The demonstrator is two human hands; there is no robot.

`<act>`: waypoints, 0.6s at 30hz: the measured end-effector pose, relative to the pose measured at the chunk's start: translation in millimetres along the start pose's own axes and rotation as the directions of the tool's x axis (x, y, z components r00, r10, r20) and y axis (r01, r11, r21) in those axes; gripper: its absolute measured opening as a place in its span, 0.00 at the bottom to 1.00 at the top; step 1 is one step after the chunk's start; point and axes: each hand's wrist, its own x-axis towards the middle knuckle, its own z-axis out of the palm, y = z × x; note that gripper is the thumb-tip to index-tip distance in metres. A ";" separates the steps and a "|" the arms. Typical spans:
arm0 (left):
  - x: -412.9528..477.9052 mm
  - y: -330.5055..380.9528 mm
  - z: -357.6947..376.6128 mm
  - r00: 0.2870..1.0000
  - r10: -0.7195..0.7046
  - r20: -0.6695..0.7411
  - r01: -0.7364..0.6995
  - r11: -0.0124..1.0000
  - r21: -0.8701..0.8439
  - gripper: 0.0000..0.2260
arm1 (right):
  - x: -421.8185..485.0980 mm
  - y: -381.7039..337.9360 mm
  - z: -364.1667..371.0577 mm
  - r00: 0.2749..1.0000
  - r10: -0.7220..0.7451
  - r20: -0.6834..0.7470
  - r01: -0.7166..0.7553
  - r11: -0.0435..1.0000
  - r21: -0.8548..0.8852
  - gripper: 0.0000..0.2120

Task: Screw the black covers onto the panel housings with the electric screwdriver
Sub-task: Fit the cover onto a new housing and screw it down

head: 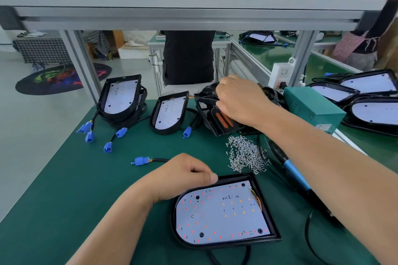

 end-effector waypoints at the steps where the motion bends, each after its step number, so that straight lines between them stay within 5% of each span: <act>1: 0.1 -0.3 0.0 1.000 0.002 -0.002 -0.002 1.000 -0.004 0.13 | -3.1 3.2 -0.3 1.000 -0.019 -0.004 0.019 1.000 -0.013 0.11; 8: 2.1 -1.5 -1.0 1.000 0.026 0.004 -0.026 0.999 0.038 0.14 | -22.8 22.0 3.0 0.985 0.109 -0.133 -0.115 0.993 -0.035 0.11; 18: 4.0 -2.6 -1.4 0.999 0.029 -0.032 -0.027 0.998 0.065 0.21 | -114.8 -13.1 11.4 0.934 0.215 -0.287 -0.096 0.921 0.377 0.09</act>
